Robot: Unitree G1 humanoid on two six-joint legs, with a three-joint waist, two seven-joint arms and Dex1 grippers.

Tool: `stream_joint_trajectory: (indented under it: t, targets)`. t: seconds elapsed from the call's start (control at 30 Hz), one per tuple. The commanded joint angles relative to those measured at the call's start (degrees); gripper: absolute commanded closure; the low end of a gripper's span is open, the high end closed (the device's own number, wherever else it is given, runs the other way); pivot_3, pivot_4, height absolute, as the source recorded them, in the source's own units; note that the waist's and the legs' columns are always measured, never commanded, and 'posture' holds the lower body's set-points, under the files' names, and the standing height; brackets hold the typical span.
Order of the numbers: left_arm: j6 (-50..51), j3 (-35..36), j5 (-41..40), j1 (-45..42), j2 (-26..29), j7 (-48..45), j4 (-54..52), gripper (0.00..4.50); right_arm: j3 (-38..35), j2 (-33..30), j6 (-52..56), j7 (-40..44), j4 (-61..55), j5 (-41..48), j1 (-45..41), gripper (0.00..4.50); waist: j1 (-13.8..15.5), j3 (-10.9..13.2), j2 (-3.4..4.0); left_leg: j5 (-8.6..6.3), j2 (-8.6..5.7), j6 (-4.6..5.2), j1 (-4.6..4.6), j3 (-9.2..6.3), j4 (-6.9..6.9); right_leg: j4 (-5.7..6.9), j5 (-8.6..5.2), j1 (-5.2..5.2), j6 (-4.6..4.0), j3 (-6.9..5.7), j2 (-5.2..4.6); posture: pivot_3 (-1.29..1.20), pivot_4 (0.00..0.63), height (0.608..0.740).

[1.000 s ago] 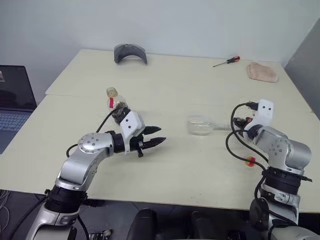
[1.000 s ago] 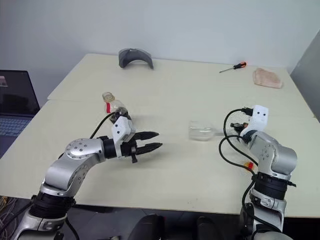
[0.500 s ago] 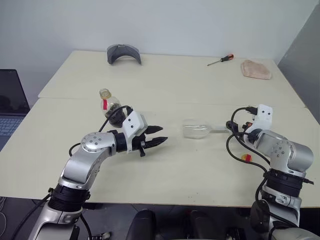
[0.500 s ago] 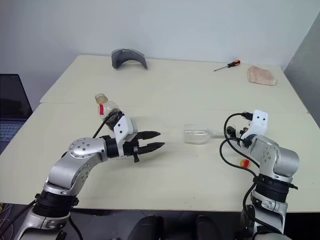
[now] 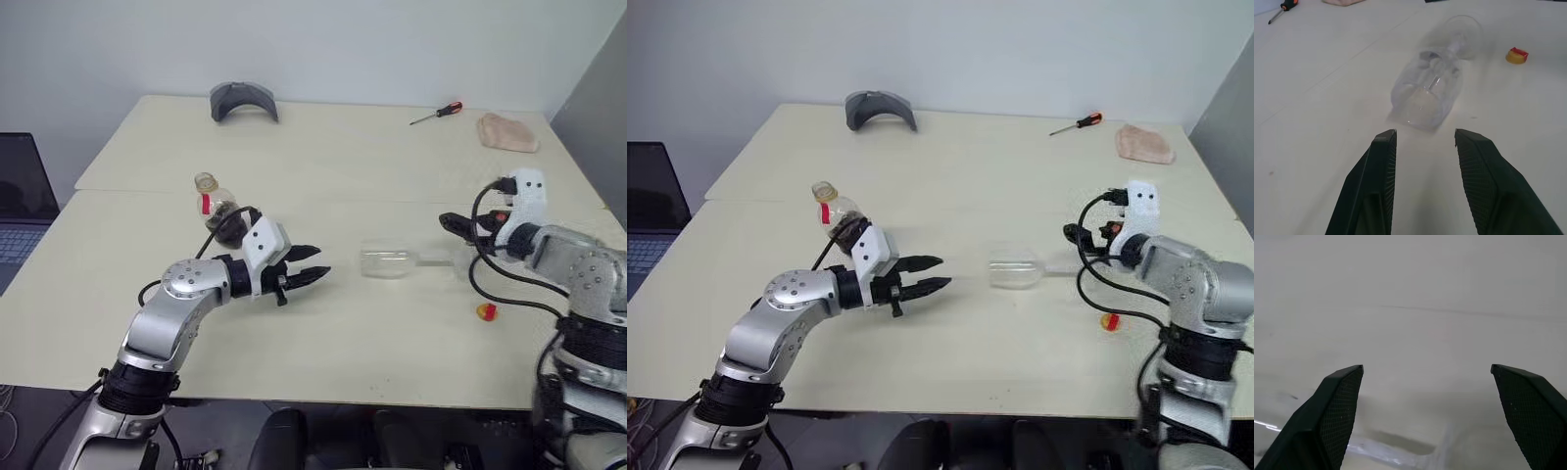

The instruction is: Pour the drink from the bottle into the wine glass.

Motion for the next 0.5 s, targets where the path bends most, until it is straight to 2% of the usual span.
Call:
stream_joint_trajectory:
  t: [0.03,0.1,0.17,0.27,0.37,0.5]
  targets:
    - [0.0,0.7,-0.3,-0.2,0.2,0.2,-2.2,2.52,6.7,-14.2,-18.5,19.0,-4.2,-3.3,4.6,0.06,0.1,0.0,0.03,-0.02,0.00,0.04,0.00,-0.03,0.03,-0.01,-0.03,0.02,0.05,-0.02,0.00,0.00,0.150,0.740]
    - [0.2,0.7,-0.4,0.0,0.4,-0.1,-2.5,2.52,9.3,-20.0,-28.7,26.5,-4.8,-5.4,6.6,0.06,0.1,0.0,0.03,-0.09,-0.01,0.14,-0.01,-0.03,0.08,-0.02,-0.07,0.02,0.12,-0.02,0.00,0.00,0.150,0.740]
    - [0.2,0.6,-0.6,0.2,0.6,-0.6,-2.7,2.52,11.0,-22.3,-32.7,29.1,-4.9,-6.4,7.0,0.06,-0.4,0.0,0.04,-0.10,0.03,0.16,-0.01,-0.03,0.16,0.00,-0.19,0.03,0.33,-0.01,0.02,0.00,0.150,0.740]
    - [0.6,-0.1,-0.9,0.4,1.2,-1.8,-3.4,2.52,16.5,-25.7,-42.0,33.4,-5.4,-12.4,7.2,0.06,-0.9,0.0,0.03,-0.09,0.14,0.14,0.03,-0.03,0.20,0.07,-0.19,0.04,0.34,0.00,0.10,0.00,0.150,0.740]
    - [0.5,-0.7,-0.5,0.7,1.7,-2.9,-3.7,2.52,23.3,-26.1,-44.0,35.0,-7.7,-17.5,4.9,0.06,-1.1,0.0,0.04,-0.08,0.15,0.12,0.10,-0.03,0.21,0.12,-0.20,0.06,0.34,-0.01,0.09,0.00,0.150,0.740]
    - [0.4,-1.1,0.3,0.7,1.4,-2.6,-3.8,2.52,30.6,-22.1,-36.9,31.2,-9.7,-24.7,1.8,0.06,-1.2,0.1,0.04,-0.04,0.15,0.07,0.11,0.00,0.28,0.14,-0.19,0.08,0.34,0.03,0.07,0.00,0.150,0.740]
